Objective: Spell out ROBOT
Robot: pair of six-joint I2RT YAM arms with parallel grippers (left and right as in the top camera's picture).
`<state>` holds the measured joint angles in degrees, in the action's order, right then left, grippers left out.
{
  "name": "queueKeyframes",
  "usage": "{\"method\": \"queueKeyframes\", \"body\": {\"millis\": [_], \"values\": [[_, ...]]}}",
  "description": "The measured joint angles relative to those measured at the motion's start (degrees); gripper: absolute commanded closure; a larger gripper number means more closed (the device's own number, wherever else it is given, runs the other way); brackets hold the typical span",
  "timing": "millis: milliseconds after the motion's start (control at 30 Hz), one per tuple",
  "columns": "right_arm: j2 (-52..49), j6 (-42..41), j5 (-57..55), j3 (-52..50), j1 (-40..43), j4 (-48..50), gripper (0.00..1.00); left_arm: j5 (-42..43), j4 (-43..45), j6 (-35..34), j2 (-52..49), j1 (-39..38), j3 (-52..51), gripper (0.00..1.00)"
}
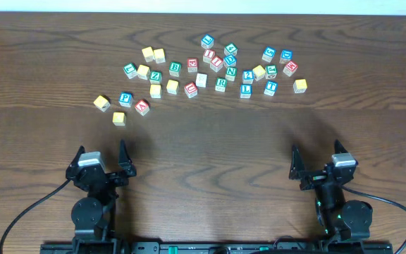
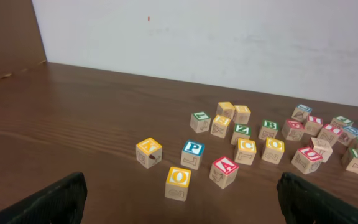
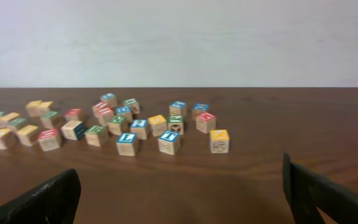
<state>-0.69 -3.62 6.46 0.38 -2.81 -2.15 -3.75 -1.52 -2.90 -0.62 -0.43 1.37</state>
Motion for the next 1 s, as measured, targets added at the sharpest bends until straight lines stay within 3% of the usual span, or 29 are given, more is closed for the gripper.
{"method": "queueKeyframes", "body": {"millis": [267, 500, 800, 1000], "values": [[-0.22, 0.00, 1.49, 1.20, 0.00, 0.72, 0.01, -0.04, -2.71, 0.17, -7.02, 0.00, 4.02, 0.03], [-6.05, 0.04, 1.68, 10.54, 0.00, 0.87, 0.01, 0.85, -4.50, 0.20, -21.66, 0.00, 18.84, 0.03], [-31.21, 0.44, 2.10, 31.36, 1.25, 0.85, 0.01, 2.34, -15.87, 0.20, -42.21, 0.00, 39.80, 0.03], [-55.23, 0.50, 6.88, 57.20, 2.86, -11.87, 0.01, 3.89, -25.20, 0.20, -53.44, 0.00, 52.72, 0.03]]}}
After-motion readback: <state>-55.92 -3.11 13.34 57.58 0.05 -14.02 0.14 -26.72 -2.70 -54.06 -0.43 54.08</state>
